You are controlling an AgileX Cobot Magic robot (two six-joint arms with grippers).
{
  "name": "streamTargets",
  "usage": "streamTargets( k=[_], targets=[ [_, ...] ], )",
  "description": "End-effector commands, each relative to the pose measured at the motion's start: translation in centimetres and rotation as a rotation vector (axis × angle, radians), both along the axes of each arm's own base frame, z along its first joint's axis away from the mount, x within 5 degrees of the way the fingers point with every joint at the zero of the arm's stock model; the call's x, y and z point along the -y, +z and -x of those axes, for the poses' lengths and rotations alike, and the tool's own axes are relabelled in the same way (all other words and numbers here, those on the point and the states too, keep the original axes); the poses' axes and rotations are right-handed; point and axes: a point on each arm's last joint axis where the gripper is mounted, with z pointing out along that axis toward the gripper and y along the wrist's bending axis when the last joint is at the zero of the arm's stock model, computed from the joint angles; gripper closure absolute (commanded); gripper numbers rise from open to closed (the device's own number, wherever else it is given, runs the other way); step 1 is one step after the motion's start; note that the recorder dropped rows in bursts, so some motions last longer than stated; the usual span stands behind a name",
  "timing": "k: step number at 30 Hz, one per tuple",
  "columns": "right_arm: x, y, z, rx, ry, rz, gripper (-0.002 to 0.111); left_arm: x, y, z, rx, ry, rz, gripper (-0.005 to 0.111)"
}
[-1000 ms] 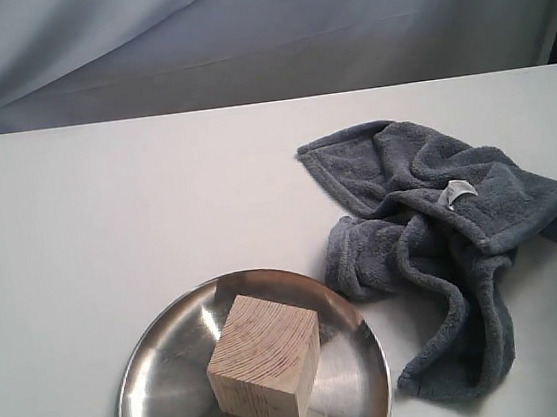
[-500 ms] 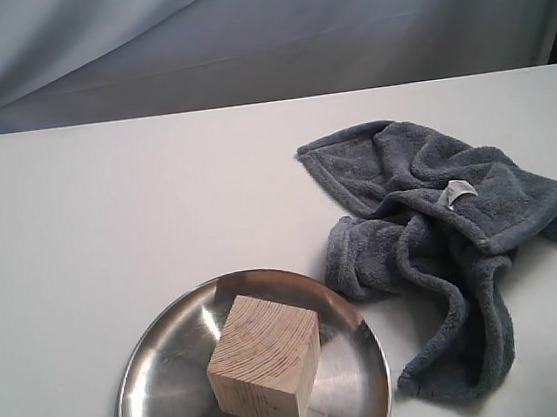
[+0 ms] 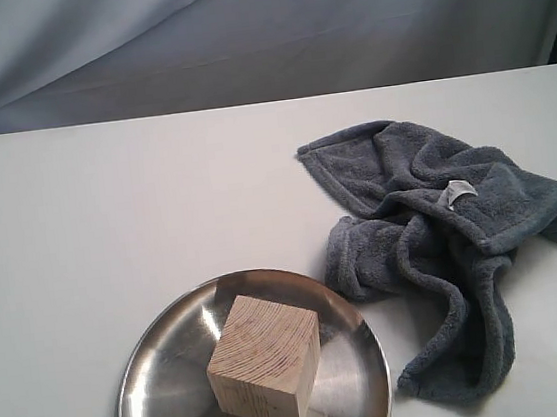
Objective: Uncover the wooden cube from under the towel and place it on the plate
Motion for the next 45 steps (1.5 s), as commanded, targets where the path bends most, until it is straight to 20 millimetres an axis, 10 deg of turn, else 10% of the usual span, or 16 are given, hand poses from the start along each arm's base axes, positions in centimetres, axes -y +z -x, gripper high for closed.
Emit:
streamTargets(
  k=[1,6,13,15,25,45],
  targets=[
    [0.3,0.7,-0.1,0.066,-0.118,-0.374,0.108,0.0,-0.1,0.0,0.002,0.0,0.01,0.107],
    [2.0,0.7,0.0,0.116,-0.339,-0.484,0.108,0.0,-0.1,0.0,0.002,0.0,0.01,0.107],
    [2.1,0.6,0.0,-0.011,0.046,1.01,0.108,0.0,-0.1,0.0,0.002,0.0,0.01,0.107],
    [1.4,-0.2,0.2,-0.061,0.229,1.186,0.108,0.0,-0.1,0.0,0.002,0.0,0.01,0.107],
    [-0.4,-0.7,2.6,-0.114,0.491,1.376,0.108,0.0,-0.1,0.0,0.002,0.0,0.01,0.107],
    [-2.0,4.0,16.3,0.345,0.04,1.55,0.108,0.0,-0.1,0.0,0.002,0.0,0.008,0.107]
  ],
)
